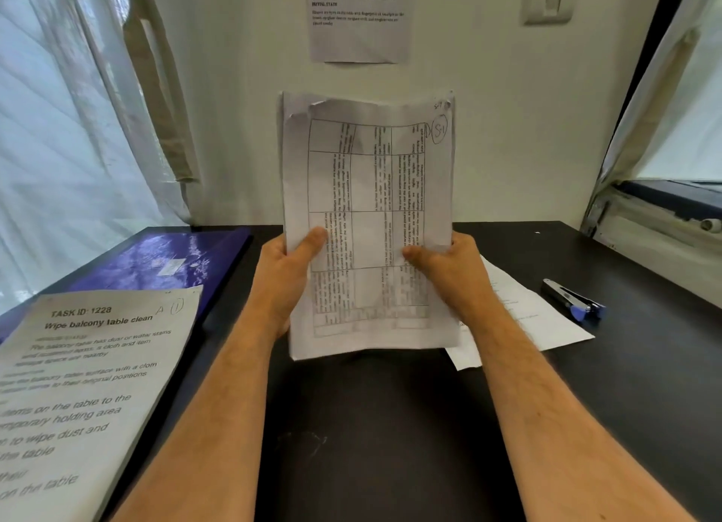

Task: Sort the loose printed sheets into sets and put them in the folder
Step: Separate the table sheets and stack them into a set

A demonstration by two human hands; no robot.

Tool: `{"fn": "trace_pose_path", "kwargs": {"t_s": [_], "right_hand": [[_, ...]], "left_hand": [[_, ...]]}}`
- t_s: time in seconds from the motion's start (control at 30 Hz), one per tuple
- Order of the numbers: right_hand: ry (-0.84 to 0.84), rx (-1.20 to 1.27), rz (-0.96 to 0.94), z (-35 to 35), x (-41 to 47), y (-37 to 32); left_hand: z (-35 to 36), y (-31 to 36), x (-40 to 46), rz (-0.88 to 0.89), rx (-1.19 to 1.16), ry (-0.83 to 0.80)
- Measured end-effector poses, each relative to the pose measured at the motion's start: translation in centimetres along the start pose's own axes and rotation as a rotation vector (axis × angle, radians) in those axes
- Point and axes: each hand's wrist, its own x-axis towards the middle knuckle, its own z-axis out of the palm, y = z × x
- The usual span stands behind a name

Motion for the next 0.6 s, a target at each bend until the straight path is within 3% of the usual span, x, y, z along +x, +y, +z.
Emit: {"fn": "trace_pose_path", "kwargs": {"t_s": [0.13, 0.23, 0.3, 0.43, 0.6], "right_hand": [[-0.020, 0.059, 0.201, -3.7, 1.1, 1.2], [0.012, -0.002, 0.324, -6.4, 1.4, 2.7], [0.033, -0.023, 0.384, -7.4, 1.3, 3.8], [0.058, -0.105, 0.436, -7.1, 1.5, 5.4], [-0.057, -0.091, 0.520, -5.7, 1.5, 5.0]], "left_hand": [[1.4, -1.2, 0.1, -0.259, -0.169, -0.102], [3.3, -2.2, -0.4, -0.302, -0.184, -0.181], [4.4, -3.1, -0.5, -0.262, -0.029, -0.272], [5.4, -5.1, -0.4, -0.112, 0.624, -0.413], [7.4, -5.4, -2.0, -0.024, 0.695, -0.548]]}}
